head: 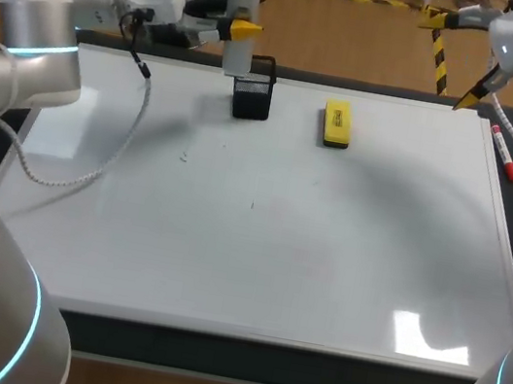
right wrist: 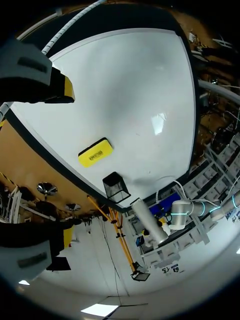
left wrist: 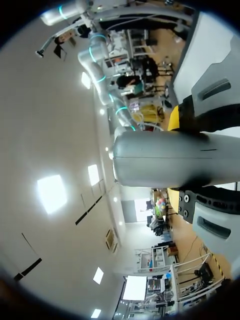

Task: Pick up the inspection probe, press it on each red-marked spot on the whiteboard one by one, put down the probe, pick up the eraser, and wipe off all the red marks.

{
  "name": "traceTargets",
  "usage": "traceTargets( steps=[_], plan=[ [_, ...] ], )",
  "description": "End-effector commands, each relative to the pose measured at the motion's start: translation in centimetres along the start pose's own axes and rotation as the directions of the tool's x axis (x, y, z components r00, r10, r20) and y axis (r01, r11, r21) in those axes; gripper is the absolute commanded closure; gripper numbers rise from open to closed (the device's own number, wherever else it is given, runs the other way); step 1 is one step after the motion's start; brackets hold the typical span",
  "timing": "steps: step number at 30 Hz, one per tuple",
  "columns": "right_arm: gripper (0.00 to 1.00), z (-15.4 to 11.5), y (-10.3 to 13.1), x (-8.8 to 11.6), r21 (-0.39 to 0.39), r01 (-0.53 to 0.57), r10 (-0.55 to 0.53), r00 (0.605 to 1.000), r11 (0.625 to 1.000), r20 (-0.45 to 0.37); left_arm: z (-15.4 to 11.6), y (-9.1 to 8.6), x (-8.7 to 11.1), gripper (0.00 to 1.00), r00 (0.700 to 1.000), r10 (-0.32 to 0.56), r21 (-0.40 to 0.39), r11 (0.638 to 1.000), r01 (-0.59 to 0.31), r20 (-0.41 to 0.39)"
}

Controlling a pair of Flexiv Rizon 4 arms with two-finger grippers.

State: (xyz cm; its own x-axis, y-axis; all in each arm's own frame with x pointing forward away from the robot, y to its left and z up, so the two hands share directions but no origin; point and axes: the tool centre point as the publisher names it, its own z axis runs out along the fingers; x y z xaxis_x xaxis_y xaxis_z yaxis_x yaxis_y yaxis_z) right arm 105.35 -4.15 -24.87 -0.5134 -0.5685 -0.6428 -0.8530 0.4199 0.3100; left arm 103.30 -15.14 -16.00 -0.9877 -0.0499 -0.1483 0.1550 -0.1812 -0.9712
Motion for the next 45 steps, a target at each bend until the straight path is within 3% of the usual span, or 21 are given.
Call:
traceTargets(
  steps=[1, 12, 45],
  plan=[
    [0.0, 0.0, -0.1, -0.1, 0.001, 0.002, -0.002, 1.0, 1.0, -0.004, 0.9, 0.5, -1.7, 1.0, 0.999, -0.004, 0.013, 1.0, 0.004, -0.054],
    [0.0, 0.0, -0.1, -0.1, 0.001, 0.002, -0.002, 1.0, 1.0, -0.004, 2.3, 1.9, -2.8, 1.0, 0.999, -0.018, 0.032, 0.999, 0.019, -0.039],
    [0.0, 0.0, -0.1, -0.1, 0.001, 0.002, -0.002, 1.0, 1.0, -0.004, 2.6, 5.5, -4.7, 1.0, 0.999, -0.037, 0.024, 0.999, 0.038, -0.015]
  ],
)
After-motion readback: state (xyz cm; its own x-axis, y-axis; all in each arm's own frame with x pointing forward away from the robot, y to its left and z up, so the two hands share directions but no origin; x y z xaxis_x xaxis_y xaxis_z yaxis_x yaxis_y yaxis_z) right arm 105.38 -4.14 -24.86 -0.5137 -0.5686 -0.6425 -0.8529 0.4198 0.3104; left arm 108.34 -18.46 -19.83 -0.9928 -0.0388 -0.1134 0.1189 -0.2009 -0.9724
